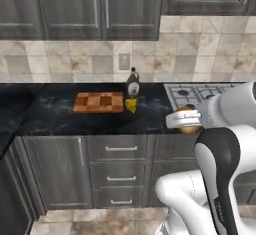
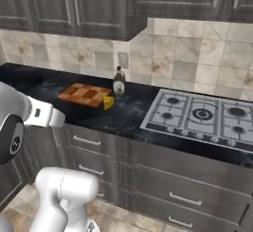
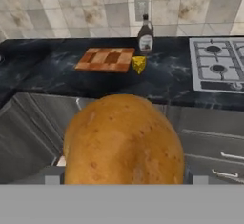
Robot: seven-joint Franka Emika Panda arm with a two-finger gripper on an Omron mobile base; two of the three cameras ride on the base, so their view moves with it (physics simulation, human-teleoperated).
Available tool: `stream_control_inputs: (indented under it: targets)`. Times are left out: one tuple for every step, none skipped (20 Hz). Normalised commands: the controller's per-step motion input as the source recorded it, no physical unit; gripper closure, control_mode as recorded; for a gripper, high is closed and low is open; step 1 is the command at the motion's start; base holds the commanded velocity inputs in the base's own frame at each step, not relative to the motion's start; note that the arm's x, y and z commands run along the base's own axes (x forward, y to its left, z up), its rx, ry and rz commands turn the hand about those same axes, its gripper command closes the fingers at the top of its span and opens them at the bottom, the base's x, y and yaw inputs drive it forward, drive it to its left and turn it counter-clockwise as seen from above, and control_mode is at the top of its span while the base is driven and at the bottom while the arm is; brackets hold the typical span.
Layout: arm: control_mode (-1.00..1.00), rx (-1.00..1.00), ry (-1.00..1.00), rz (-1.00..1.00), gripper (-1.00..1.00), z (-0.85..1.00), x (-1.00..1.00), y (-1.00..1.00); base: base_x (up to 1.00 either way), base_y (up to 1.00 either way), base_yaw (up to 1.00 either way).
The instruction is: Retrieve the reheated potato from the microwave, then place the potato, cheese, and condiment on the cutting board.
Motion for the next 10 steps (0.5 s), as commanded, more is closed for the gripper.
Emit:
stream_control_inputs:
  targets:
    - [1.00, 0.00, 0.00, 0.00, 1.00, 0.00, 0.00, 0.00, 0.66, 0.47, -0.31]
    - [1.00, 0.00, 0.00, 0.00, 1.00, 0.00, 0.00, 0.00, 0.63, 0.50, -0.28]
    - [1.00, 0.00, 0.00, 0.00, 1.00, 0.00, 0.00, 0.00, 0.61, 0.53, -0.26]
    - [1.00, 0.00, 0.00, 0.00, 1.00, 0.00, 0.00, 0.00, 0.58, 0.57, -0.23]
    - [1.00, 0.00, 0.00, 0.00, 1.00, 0.00, 0.00, 0.00, 0.57, 0.62, -0.18]
    - [1.00, 0.00, 0.00, 0.00, 1.00, 0.00, 0.00, 0.00, 0.56, 0.65, -0.15]
    - [1.00, 0.00, 0.00, 0.00, 1.00, 0.00, 0.00, 0.00, 0.55, 0.65, -0.15]
    - [1.00, 0.00, 0.00, 0.00, 1.00, 0.00, 0.00, 0.00, 0.53, 0.66, -0.14]
    - [1.00, 0.00, 0.00, 0.00, 1.00, 0.00, 0.00, 0.00, 0.51, 0.68, -0.14]
    - [1.00, 0.00, 0.00, 0.00, 1.00, 0.00, 0.00, 0.00, 0.48, 0.69, -0.13]
